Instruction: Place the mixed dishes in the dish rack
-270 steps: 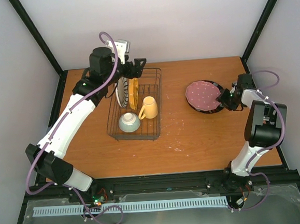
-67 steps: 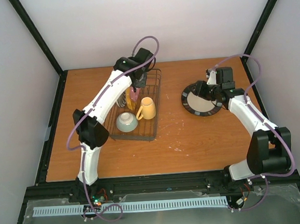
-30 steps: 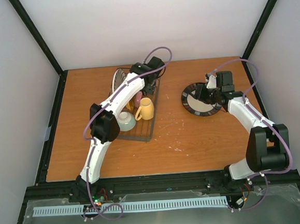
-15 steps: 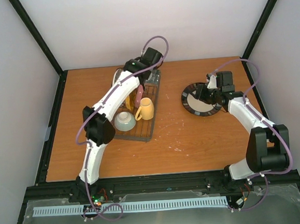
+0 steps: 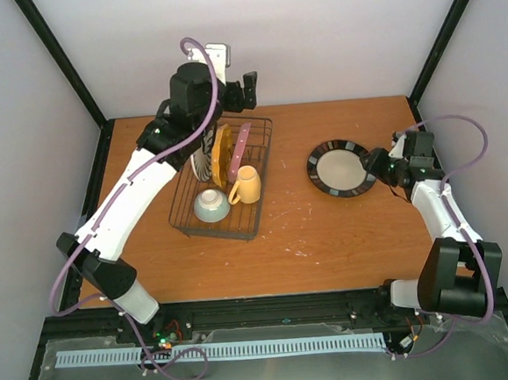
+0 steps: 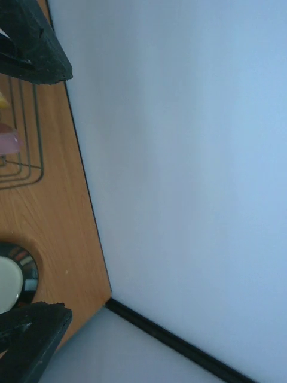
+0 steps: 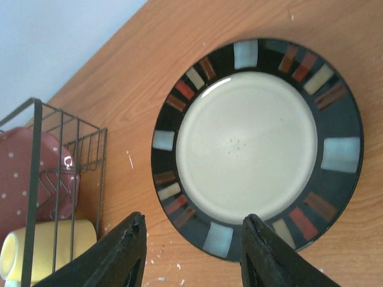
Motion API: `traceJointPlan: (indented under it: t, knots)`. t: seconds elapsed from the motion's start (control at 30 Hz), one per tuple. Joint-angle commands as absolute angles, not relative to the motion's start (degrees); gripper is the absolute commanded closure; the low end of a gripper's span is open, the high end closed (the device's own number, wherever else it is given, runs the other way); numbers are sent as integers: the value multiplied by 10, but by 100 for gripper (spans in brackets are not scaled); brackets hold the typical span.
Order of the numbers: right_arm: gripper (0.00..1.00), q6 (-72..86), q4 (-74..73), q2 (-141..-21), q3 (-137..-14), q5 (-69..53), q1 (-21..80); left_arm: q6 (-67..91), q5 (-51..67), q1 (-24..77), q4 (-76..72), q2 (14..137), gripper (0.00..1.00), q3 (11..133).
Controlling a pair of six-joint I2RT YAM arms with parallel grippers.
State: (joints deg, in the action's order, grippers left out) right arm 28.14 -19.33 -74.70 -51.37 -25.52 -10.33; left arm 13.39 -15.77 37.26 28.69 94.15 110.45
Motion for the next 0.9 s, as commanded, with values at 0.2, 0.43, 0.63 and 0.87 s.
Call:
traceJointPlan:
  t: [0.2,0.43,0.63,0.87]
  knots:
    - [80,205,-182,-718,-547,-355,-28,97,-37,375,137,870,0,981]
    - [97,164,-197,-791,-650,-263,158,95,-70,374,107,799,7,940]
    - [97,135,-204,-887,-724,-174,256,93,-104,357,81,725,9,888]
    - [97,94,-217,-996,-807,-33,344,94,-63,324,121,713,9,870]
